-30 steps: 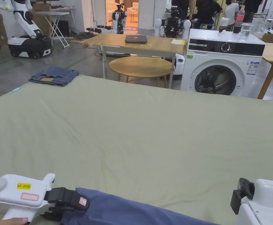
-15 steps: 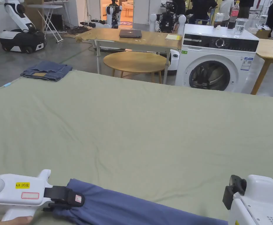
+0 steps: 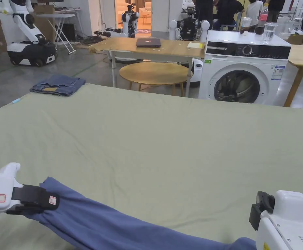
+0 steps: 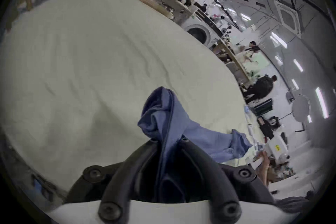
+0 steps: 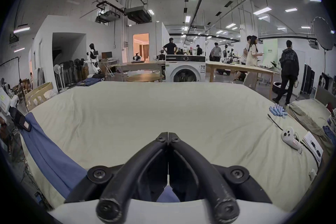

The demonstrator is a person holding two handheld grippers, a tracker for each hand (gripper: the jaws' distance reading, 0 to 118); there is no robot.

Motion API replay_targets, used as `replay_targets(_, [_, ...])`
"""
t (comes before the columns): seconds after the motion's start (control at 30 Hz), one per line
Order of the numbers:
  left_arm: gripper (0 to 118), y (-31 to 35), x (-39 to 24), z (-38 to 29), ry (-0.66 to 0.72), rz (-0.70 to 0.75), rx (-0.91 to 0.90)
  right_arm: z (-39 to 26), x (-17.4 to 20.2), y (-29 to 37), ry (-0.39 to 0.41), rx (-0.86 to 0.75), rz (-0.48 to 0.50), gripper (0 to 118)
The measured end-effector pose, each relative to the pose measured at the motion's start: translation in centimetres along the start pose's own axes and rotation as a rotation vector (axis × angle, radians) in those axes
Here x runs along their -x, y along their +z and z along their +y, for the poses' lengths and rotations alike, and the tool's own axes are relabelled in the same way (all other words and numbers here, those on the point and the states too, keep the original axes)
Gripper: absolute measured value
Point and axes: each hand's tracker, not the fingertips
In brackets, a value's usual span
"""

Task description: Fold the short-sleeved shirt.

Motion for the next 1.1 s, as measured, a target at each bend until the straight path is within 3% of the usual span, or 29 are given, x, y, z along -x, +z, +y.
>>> replay_targets(0.17, [5,0.6,-2.8,-0.5,-0.046,-0.023,0.017,-0.1,0.4,-0.1,-0.001,0.002,0.016,0])
replay_targets(0.47, [5,-2.7,-10.8,-1.8,-0.096,-0.338,0.084,-0.4,0.0,0.3,-0.010,0.008,0.015,0])
replay_targets(0.7, [5,-11.5,-16.1,-4.8,-0.128,-0.313,0.242,-1.0,-1.0,0.6,-0.028,0.029,-0.005,0])
replay_targets(0.93, [5,-20.1,-18.4,-8.6,-0.193,-0.095,0.359,-1.2,-2.2,1.0,-0.037,0.041,-0.035,0])
replay_targets(1.03, [5,-21.5,-18.5,-9.4,-0.166,-0.077,0.368,-1.2,-2.5,1.1,-0.035,0.044,-0.046,0])
replay_targets(1.1, [15,-21.9,-18.4,-9.7,-0.157,-0.080,0.369,-1.3,-2.6,1.2,-0.035,0.048,-0.047,0])
